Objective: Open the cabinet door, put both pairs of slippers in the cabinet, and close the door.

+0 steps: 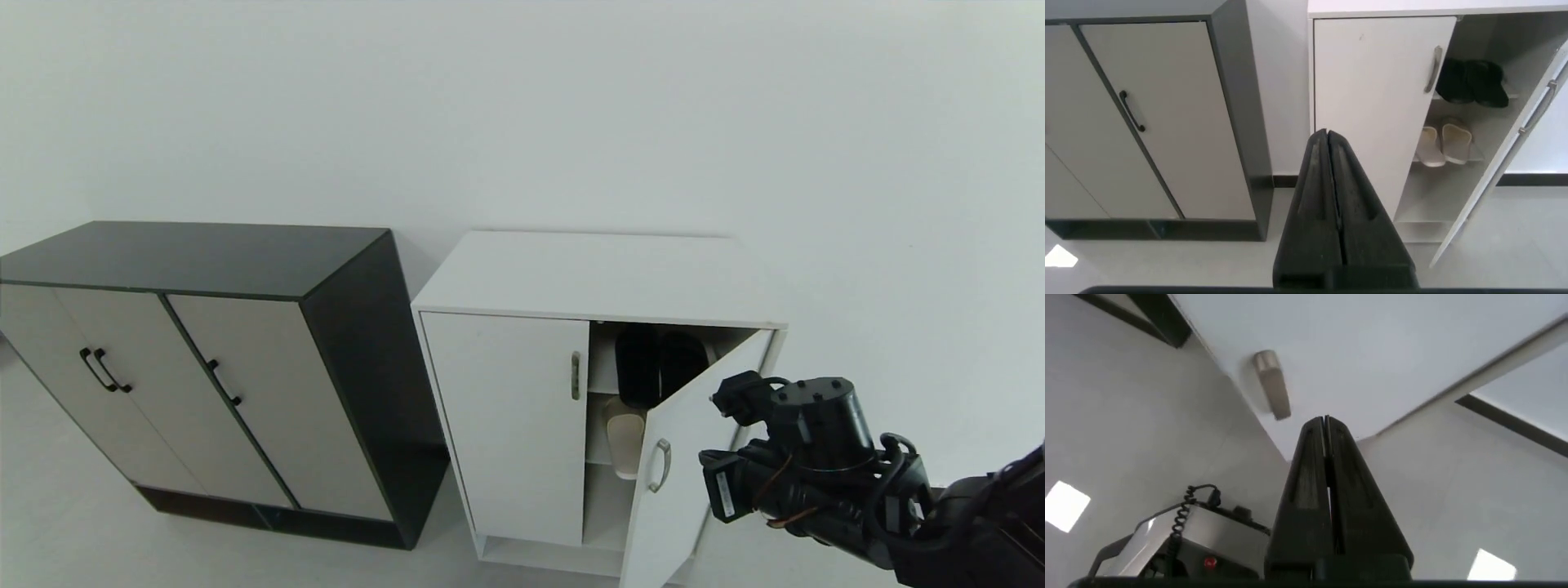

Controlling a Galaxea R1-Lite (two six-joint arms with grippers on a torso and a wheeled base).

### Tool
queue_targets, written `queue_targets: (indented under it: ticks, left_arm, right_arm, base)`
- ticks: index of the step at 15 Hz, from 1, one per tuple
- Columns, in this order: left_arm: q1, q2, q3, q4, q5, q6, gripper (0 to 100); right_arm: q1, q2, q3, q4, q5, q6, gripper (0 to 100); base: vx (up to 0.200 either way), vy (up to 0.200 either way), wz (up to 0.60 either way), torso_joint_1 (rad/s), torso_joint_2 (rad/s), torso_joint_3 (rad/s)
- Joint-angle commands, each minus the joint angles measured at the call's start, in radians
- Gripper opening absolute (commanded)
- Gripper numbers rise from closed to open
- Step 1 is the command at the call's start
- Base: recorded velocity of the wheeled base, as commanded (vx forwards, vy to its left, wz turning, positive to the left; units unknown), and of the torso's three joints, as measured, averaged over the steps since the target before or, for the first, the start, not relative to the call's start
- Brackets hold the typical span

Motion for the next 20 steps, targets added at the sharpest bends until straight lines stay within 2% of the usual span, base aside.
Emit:
queue_targets:
  ticks: [1, 4, 7, 15, 18, 20]
  left_arm:
    - [0.000, 0.000, 0.000, 0.000, 0.000, -0.001, 0]
    - [0.000, 0.000, 0.000, 0.000, 0.000, -0.001, 0]
    - [0.000, 0.000, 0.000, 0.000, 0.000, -0.001, 0]
    - [0.000, 0.000, 0.000, 0.000, 0.000, -0.001, 0]
    - [0.000, 0.001, 0.000, 0.000, 0.000, -0.002, 0]
    - [0.000, 0.000, 0.000, 0.000, 0.000, -0.002, 0]
  right_arm:
    - [-0.003, -0.050, 0.028, -0.006, 0.007, -0.002, 0]
    - [-0.006, 0.028, -0.046, -0.017, 0.010, 0.002, 0]
    - [-0.006, 0.119, -0.110, -0.091, 0.008, 0.001, 0]
    - [-0.039, 0.267, -0.294, -0.098, 0.008, 0.002, 0]
    - [-0.049, 0.333, -0.405, -0.095, 0.005, 0.067, 0]
    - [-0.064, 0.358, -0.434, -0.097, 0.007, 0.076, 0]
  base:
    - [0.000, 0.000, 0.00, 0.000, 0.00, 0.000]
    - [0.000, 0.000, 0.00, 0.000, 0.00, 0.000]
    - [0.000, 0.000, 0.00, 0.000, 0.00, 0.000]
    - [0.000, 0.000, 0.00, 0.000, 0.00, 0.000]
    - [0.000, 0.000, 0.00, 0.000, 0.00, 0.000]
    - [0.000, 0.000, 0.00, 0.000, 0.00, 0.000]
